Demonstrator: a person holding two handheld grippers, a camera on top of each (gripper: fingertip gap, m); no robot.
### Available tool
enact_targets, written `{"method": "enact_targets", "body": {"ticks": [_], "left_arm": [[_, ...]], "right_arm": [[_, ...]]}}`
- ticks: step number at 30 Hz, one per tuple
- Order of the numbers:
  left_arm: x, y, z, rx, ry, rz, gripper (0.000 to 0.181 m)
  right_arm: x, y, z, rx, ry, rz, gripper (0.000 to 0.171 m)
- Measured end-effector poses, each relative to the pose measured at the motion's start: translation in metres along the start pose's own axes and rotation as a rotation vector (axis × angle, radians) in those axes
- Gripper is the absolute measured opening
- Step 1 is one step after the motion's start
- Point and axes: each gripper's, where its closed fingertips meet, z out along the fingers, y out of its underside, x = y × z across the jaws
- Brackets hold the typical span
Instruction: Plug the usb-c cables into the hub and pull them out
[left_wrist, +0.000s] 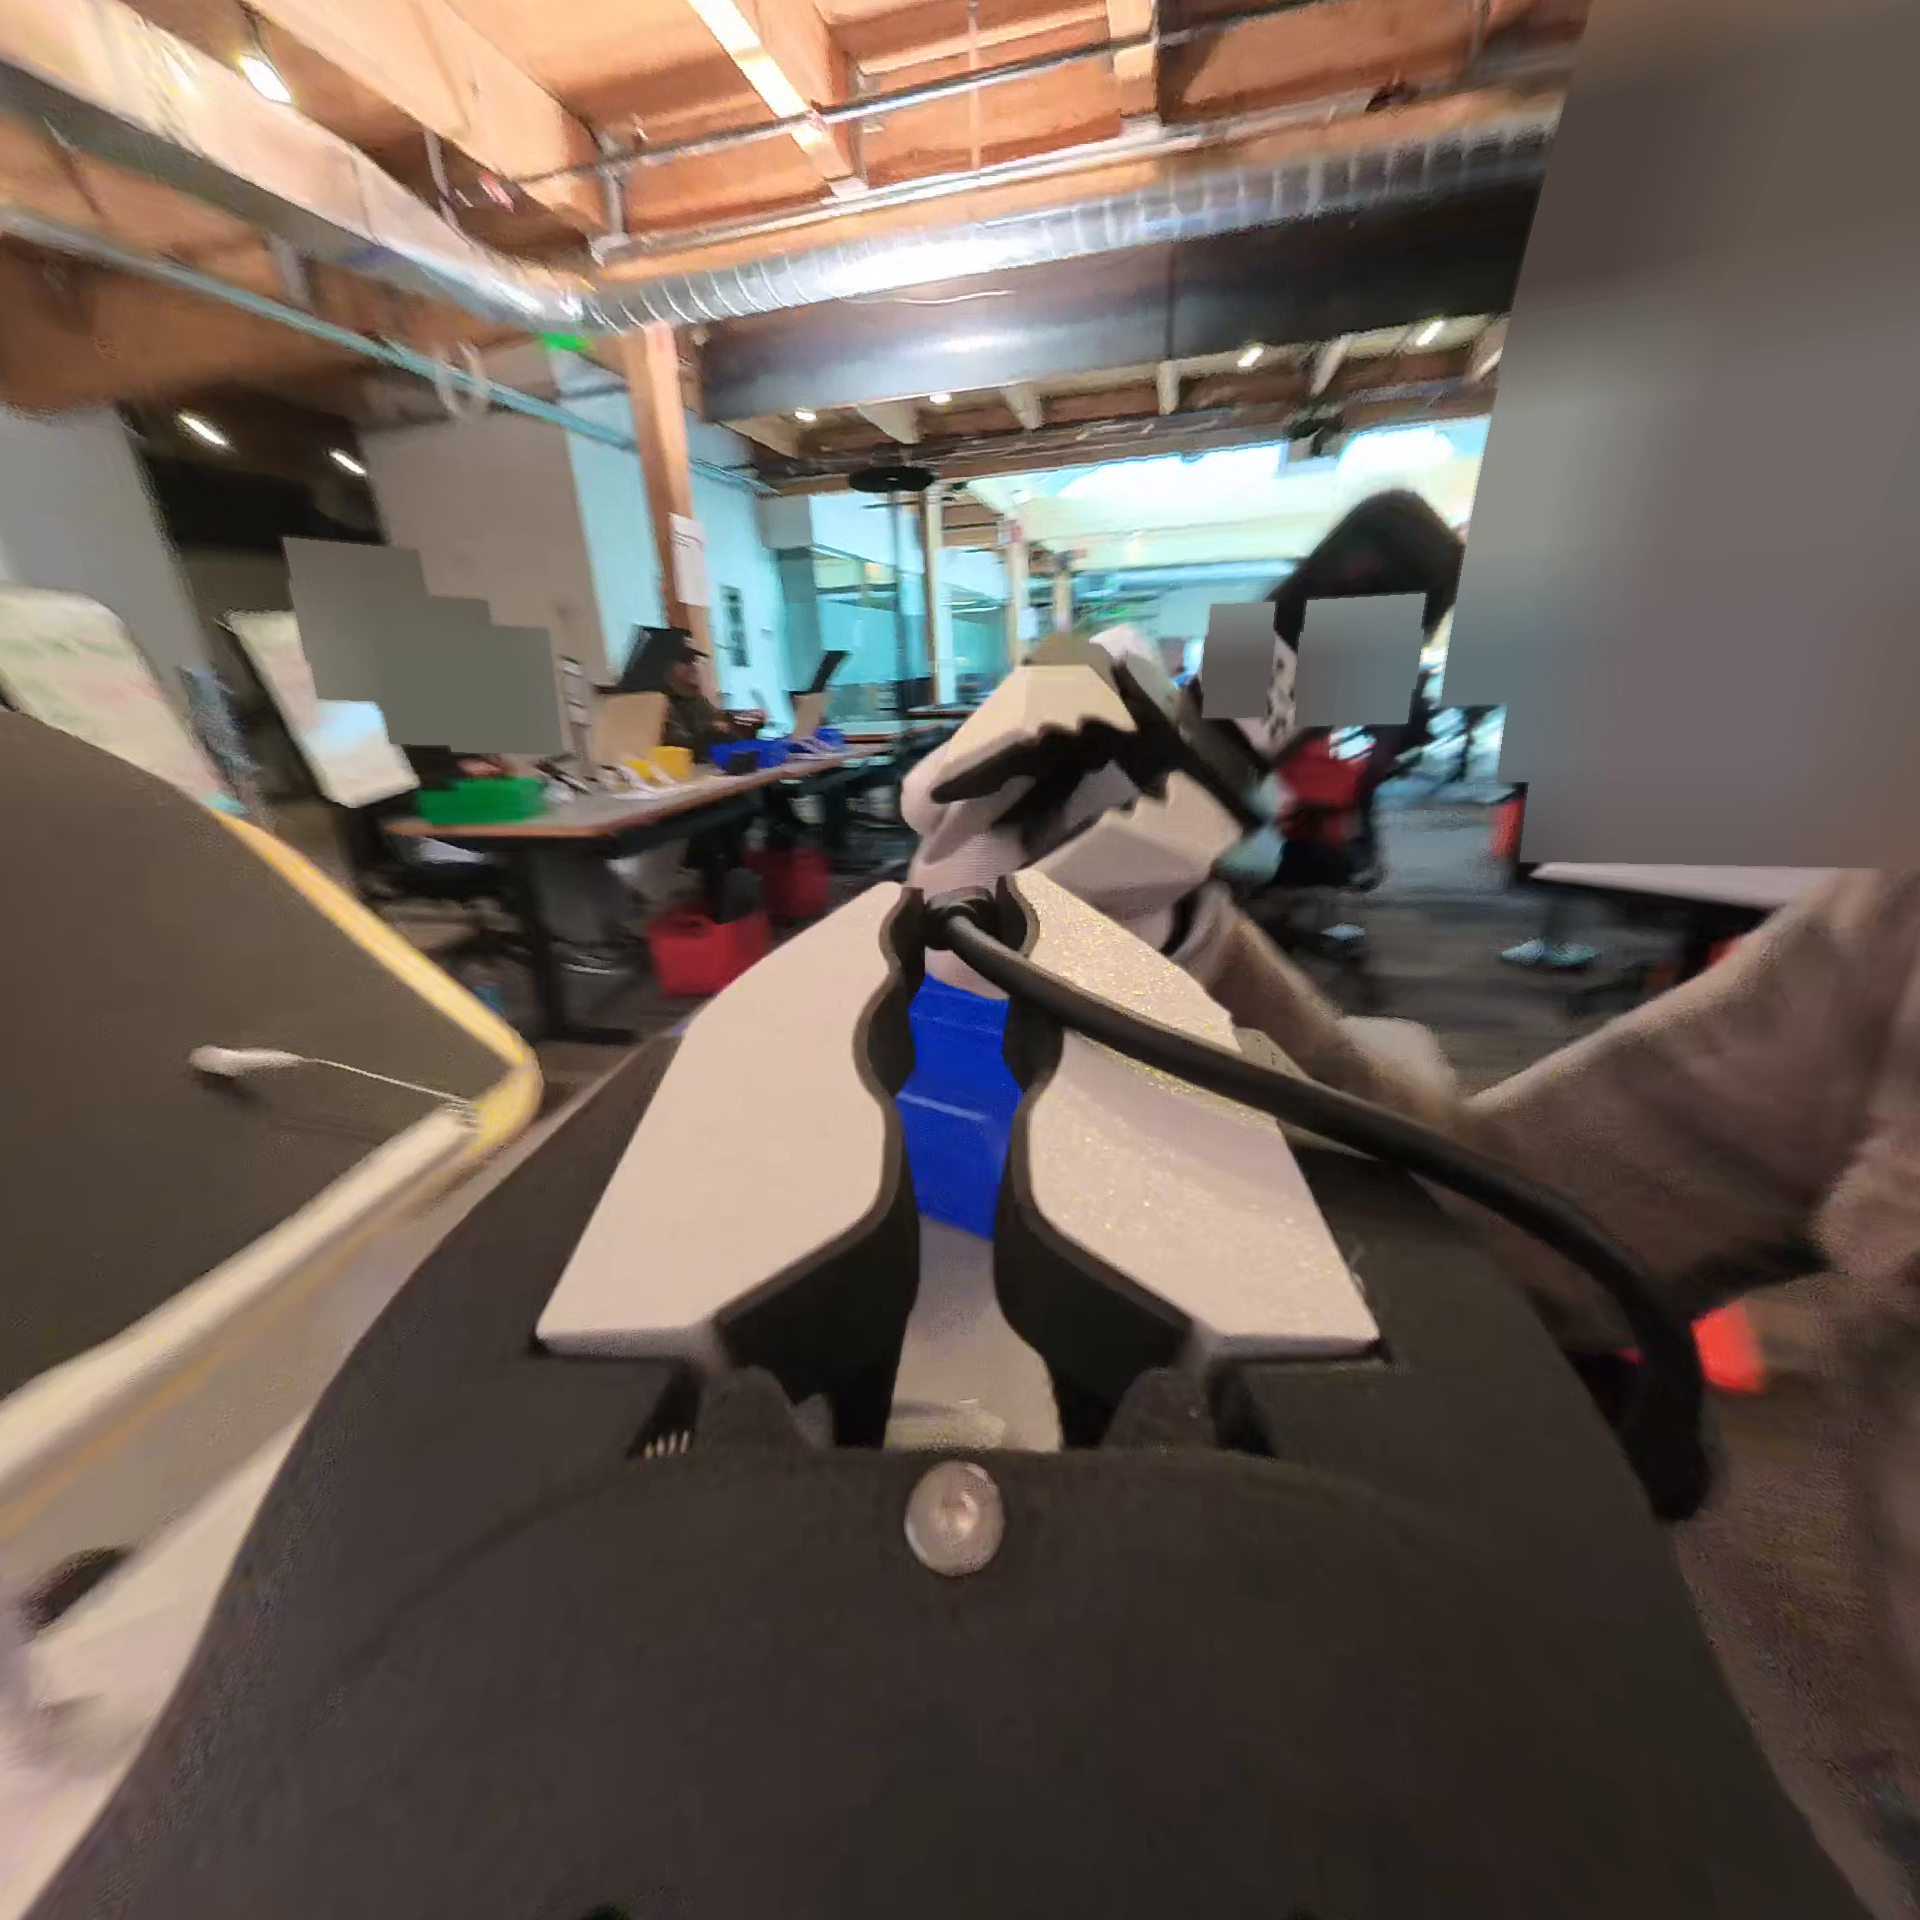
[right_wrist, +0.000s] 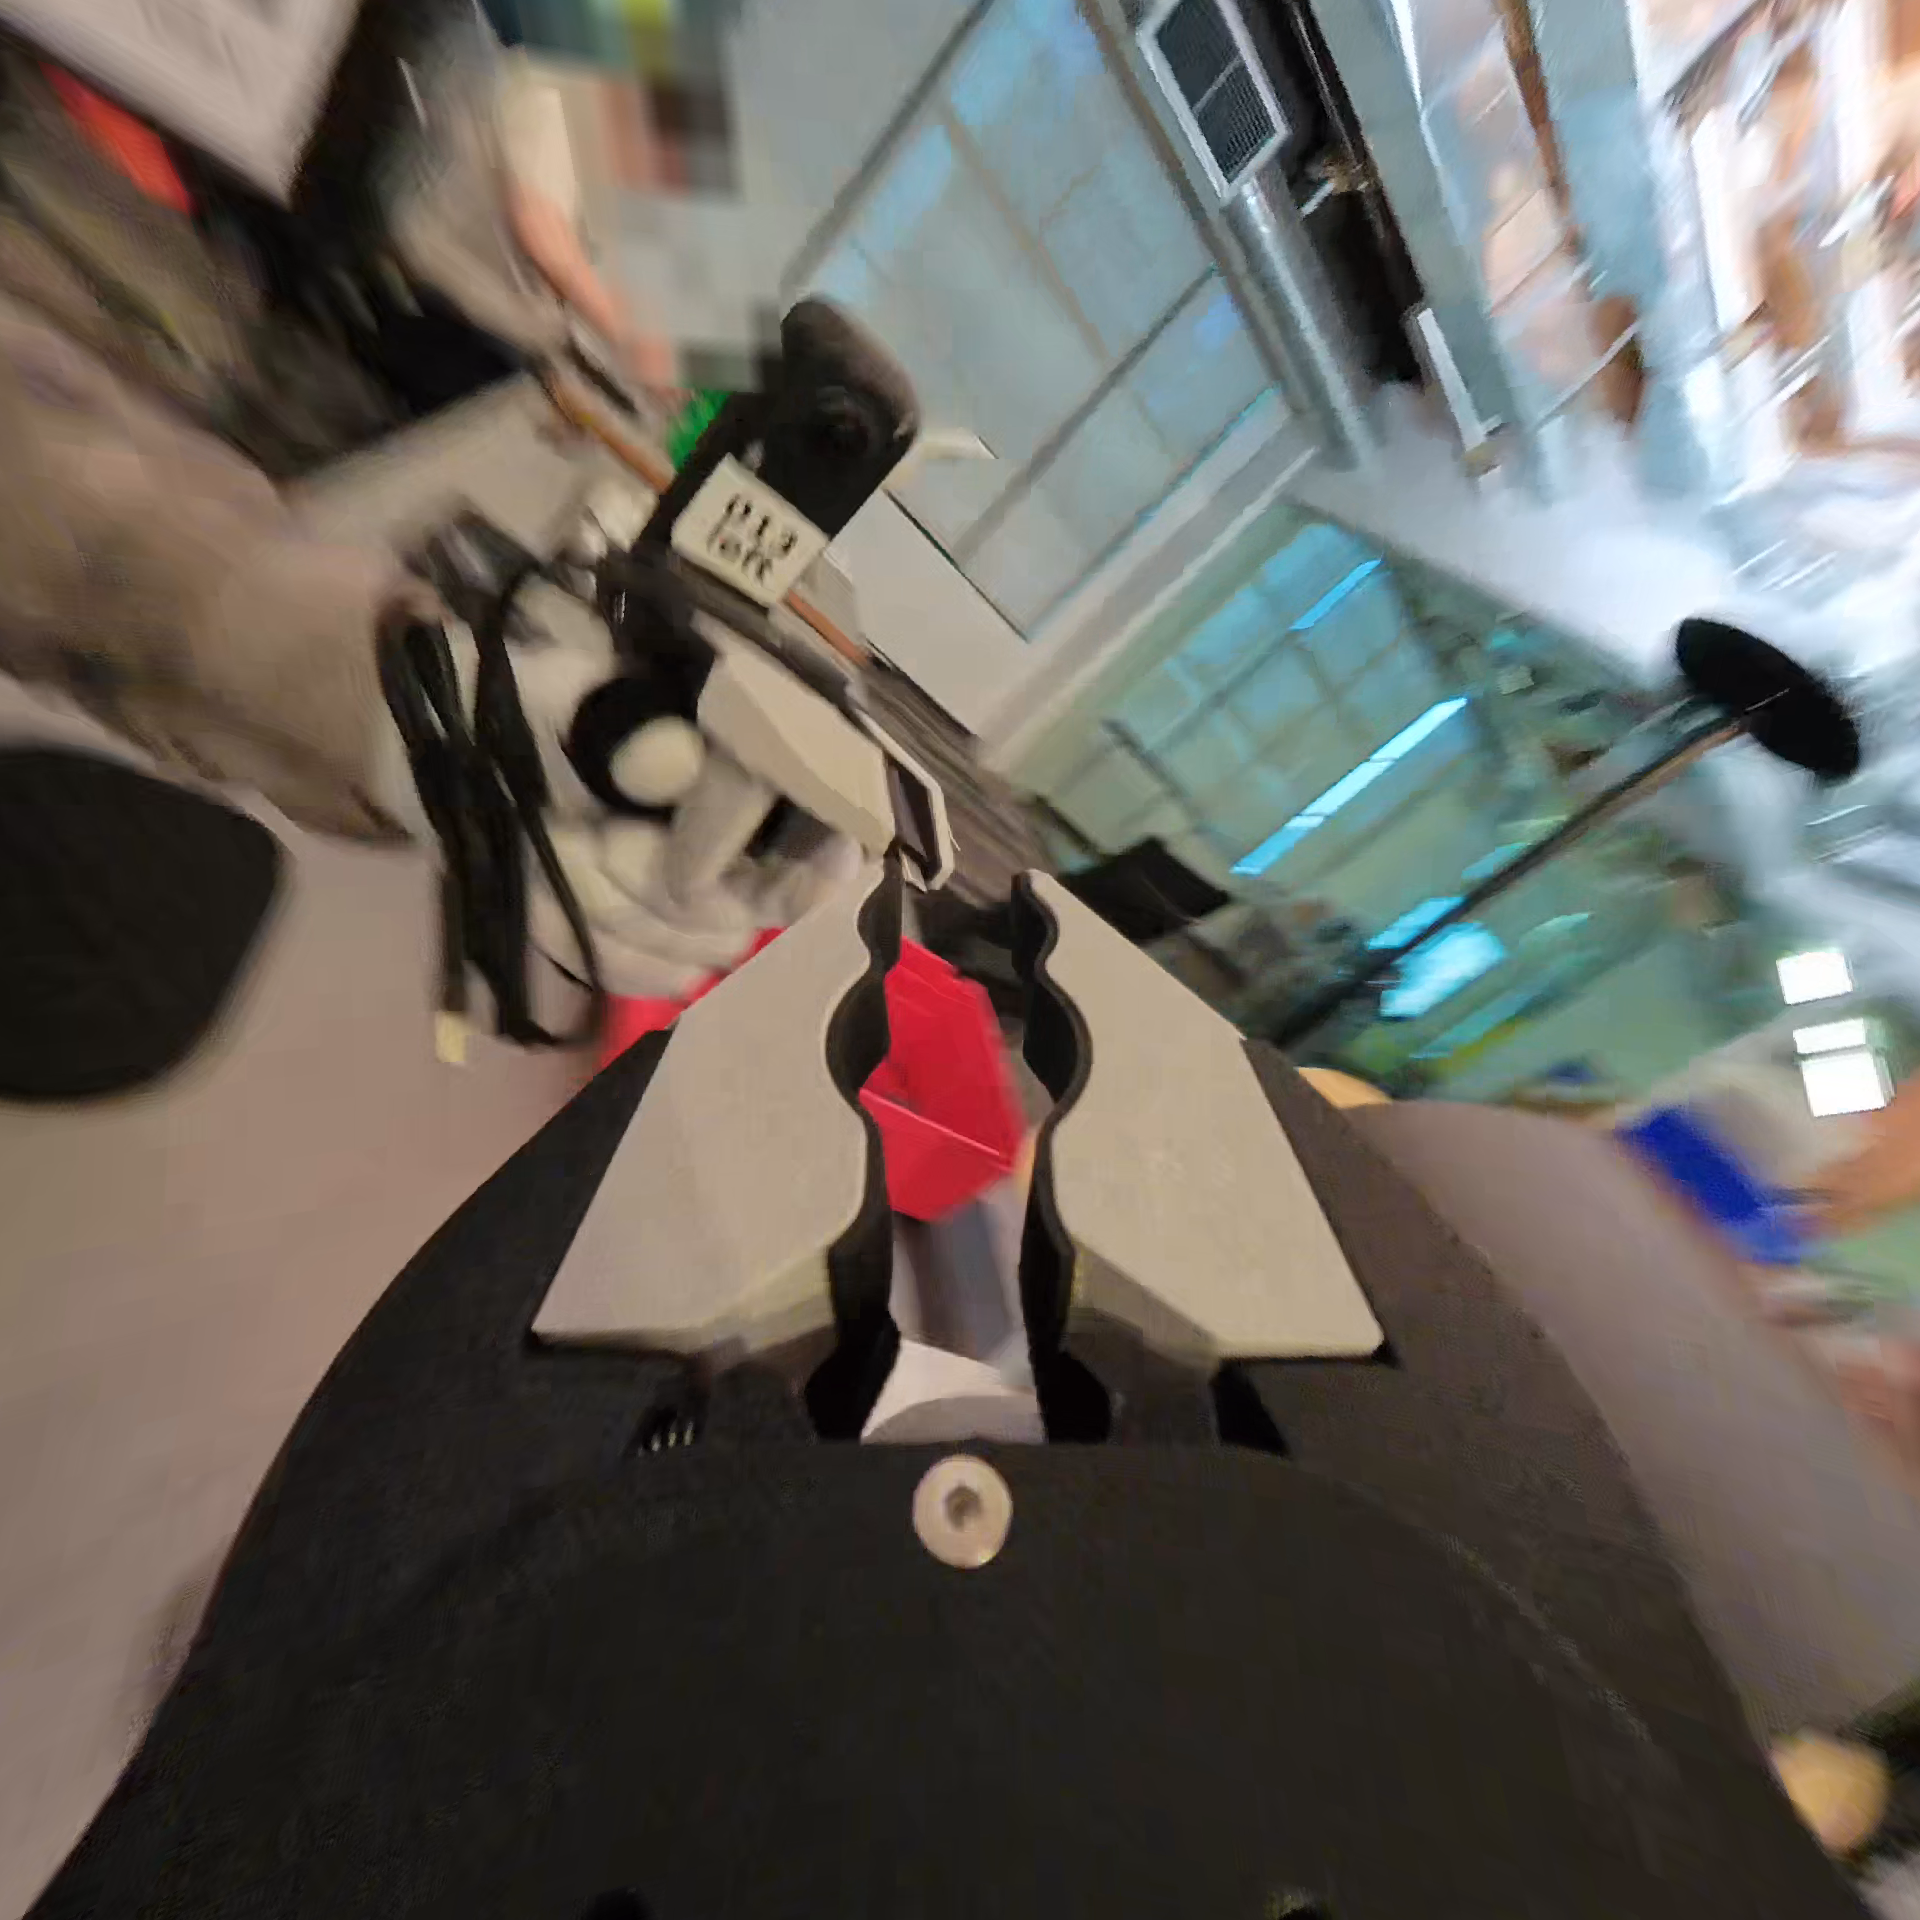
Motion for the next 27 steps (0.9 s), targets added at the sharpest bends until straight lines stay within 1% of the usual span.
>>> {"method": "enact_targets", "body": {"ticks": [2, 3, 4, 5, 7, 10, 13, 16, 18, 21, 23, 25, 27], "left_arm": [[-0.002, 0.002, -0.002, -0.033, -0.052, 0.178, 0.014], [-0.002, 0.002, -0.002, -0.050, -0.079, 0.288, 0.013], [-0.001, 0.003, -0.002, -0.071, -0.105, 0.396, 0.013], [0.002, 0.002, -0.002, -0.089, -0.112, 0.472, 0.013], [0.005, 0.000, -0.001, -0.119, -0.137, 0.641, 0.014], [0.006, 0.006, 0.002, -0.225, -0.157, 0.933, 0.013], [0.005, 0.012, 0.001, -0.304, -0.136, 1.086, 0.013], [0.003, 0.020, -0.003, -0.380, -0.104, 1.199, 0.014], [0.002, 0.021, -0.005, -0.399, -0.086, 1.213, 0.013], [-0.004, 0.029, -0.010, -0.441, -0.077, 1.272, 0.013], [-0.001, 0.034, -0.010, -0.439, -0.055, 1.274, 0.013], [0.002, 0.038, -0.009, -0.438, -0.039, 1.294, 0.013], [0.004, 0.039, -0.008, -0.426, -0.029, 1.308, 0.013]], "right_arm": [[0.005, -0.005, -0.003, 0.117, -0.097, 0.304, 0.018], [0.001, -0.006, -0.003, 0.158, -0.181, 0.439, 0.018], [0.001, -0.002, -0.002, 0.182, -0.224, 0.536, 0.017], [0.000, 0.004, 0.002, 0.186, -0.254, 0.606, 0.015], [-0.014, 0.015, 0.009, 0.177, -0.374, 0.734, 0.021], [-0.025, 0.014, 0.015, 0.247, -0.514, 0.901, 0.013], [-0.032, 0.017, 0.017, 0.304, -0.604, 1.001, 0.010], [-0.035, 0.023, 0.015, 0.326, -0.653, 1.037, 0.009], [-0.033, 0.026, 0.014, 0.342, -0.657, 1.053, 0.014], [-0.034, 0.021, 0.010, 0.367, -0.684, 1.053, 0.014], [-0.043, 0.019, 0.013, 0.332, -0.707, 1.037, 0.016], [-0.051, 0.018, 0.019, 0.307, -0.721, 1.033, 0.013], [-0.053, 0.014, 0.020, 0.332, -0.735, 1.036, 0.010]]}}
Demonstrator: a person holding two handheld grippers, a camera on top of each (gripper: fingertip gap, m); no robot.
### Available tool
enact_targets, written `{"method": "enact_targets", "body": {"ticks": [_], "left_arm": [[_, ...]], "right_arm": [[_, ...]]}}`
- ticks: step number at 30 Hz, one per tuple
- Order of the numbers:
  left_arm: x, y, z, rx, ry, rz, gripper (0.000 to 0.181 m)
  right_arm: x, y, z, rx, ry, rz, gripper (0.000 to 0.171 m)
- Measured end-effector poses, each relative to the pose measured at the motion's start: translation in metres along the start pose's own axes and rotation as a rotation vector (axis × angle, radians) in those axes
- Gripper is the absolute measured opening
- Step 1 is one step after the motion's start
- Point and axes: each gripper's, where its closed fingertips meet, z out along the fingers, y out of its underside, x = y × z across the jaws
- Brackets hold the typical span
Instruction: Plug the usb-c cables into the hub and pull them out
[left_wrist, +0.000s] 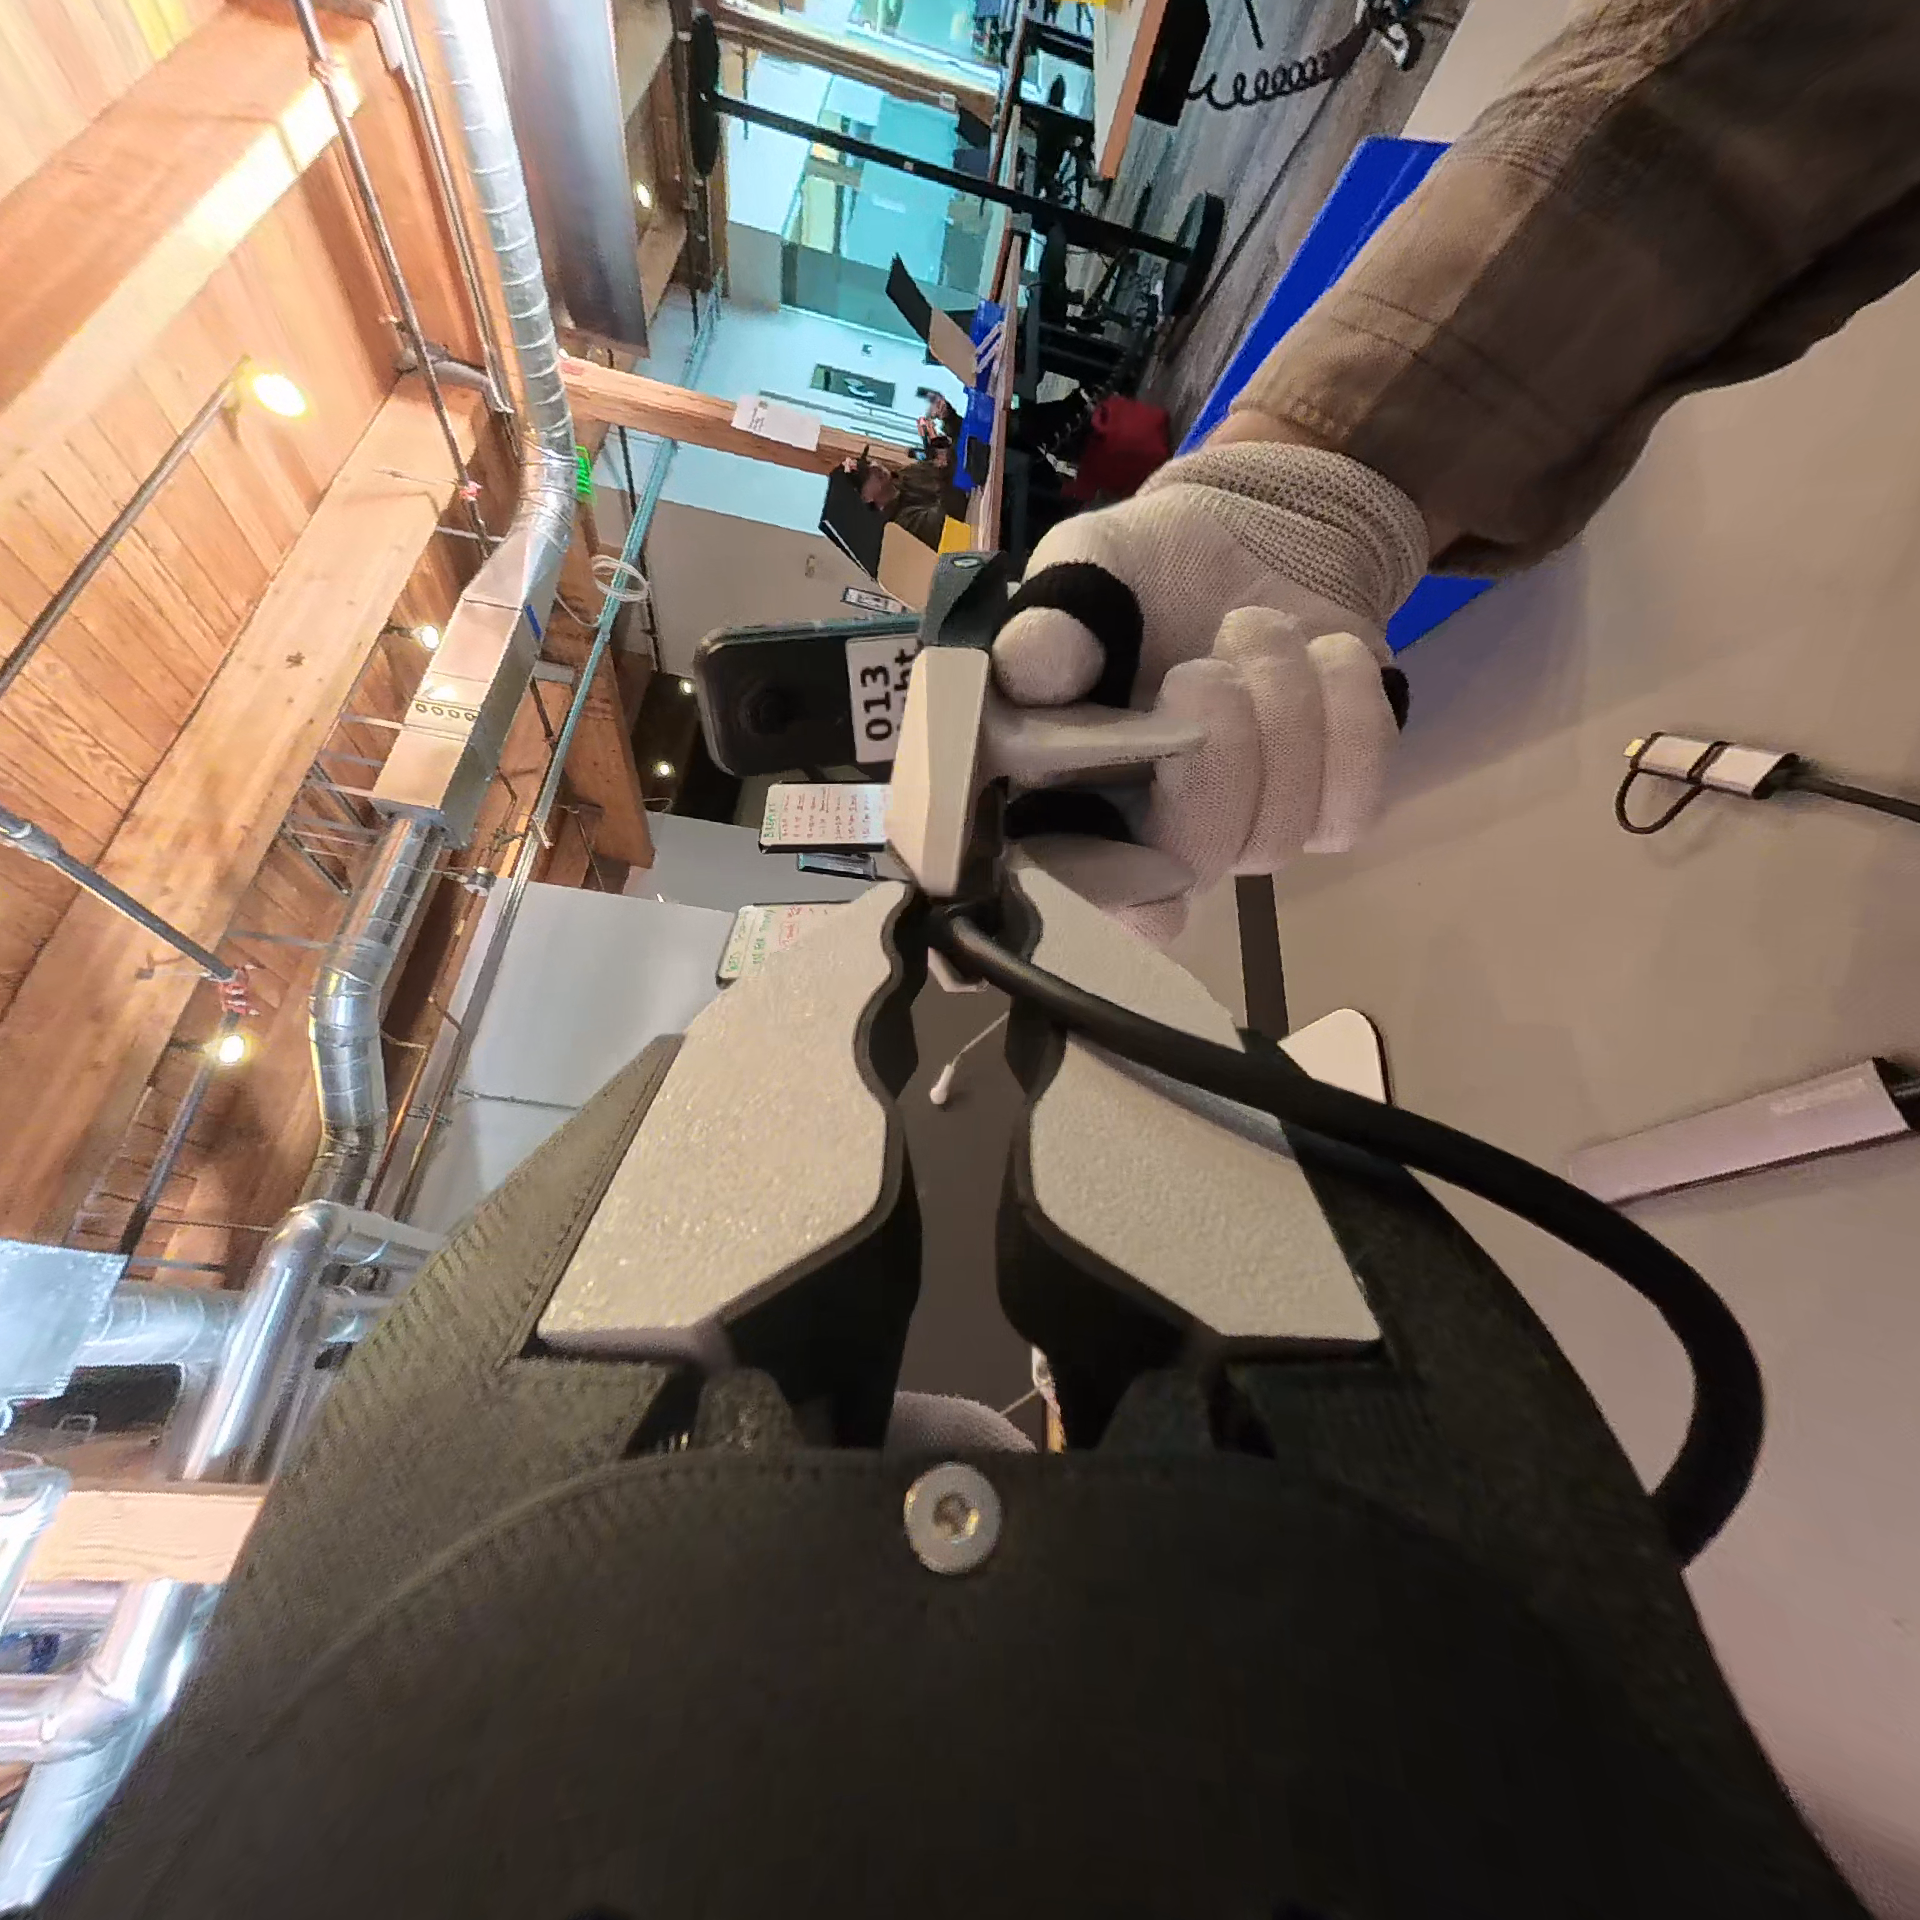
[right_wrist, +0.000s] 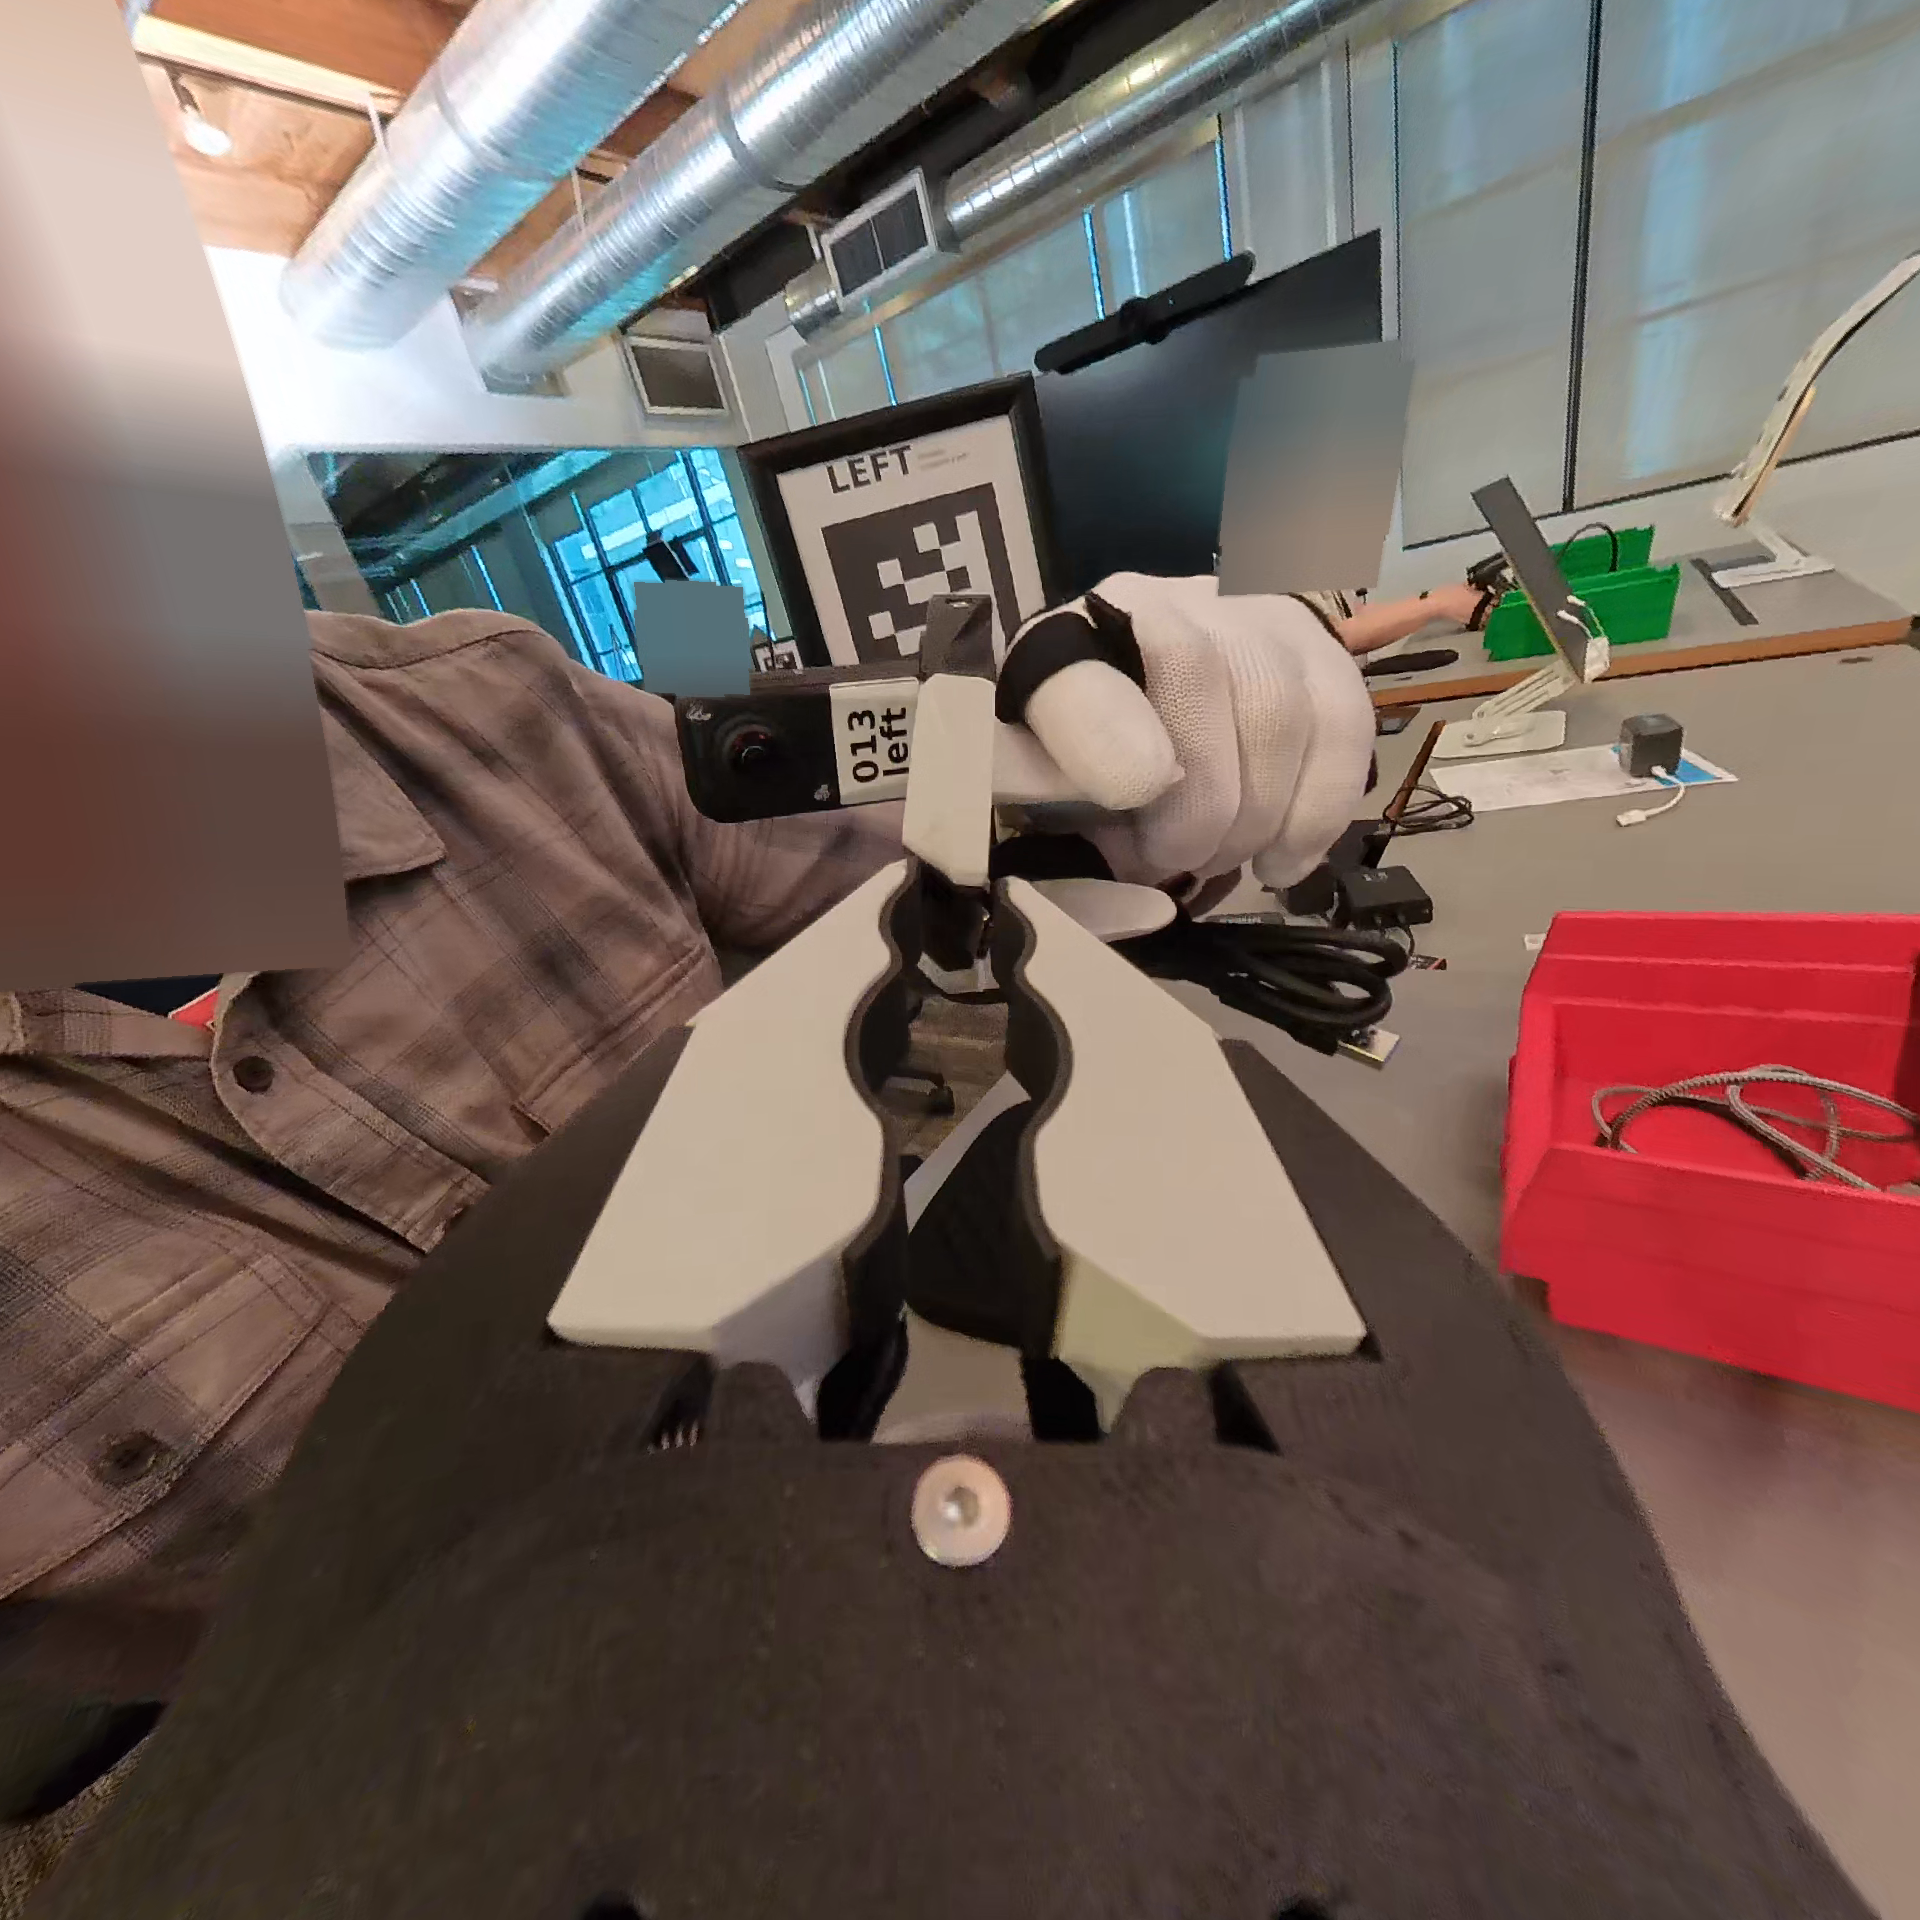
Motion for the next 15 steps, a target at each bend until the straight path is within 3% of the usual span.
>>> {"method": "enact_targets", "body": {"ticks": [7, 11, 15], "left_arm": [[-0.008, 0.003, 0.002, 0.015, -0.084, -0.038, 0.015], [-0.014, 0.008, 0.001, 0.015, -0.110, -0.145, 0.033], [-0.010, 0.006, 0.002, 0.017, -0.114, -0.176, 0.027]], "right_arm": [[-0.002, -0.008, -0.004, 0.012, 0.029, -0.066, 0.006], [-0.001, -0.014, -0.009, 0.023, 0.059, -0.082, 0.006], [0.000, -0.015, -0.010, 0.028, 0.073, -0.088, 0.006]]}}
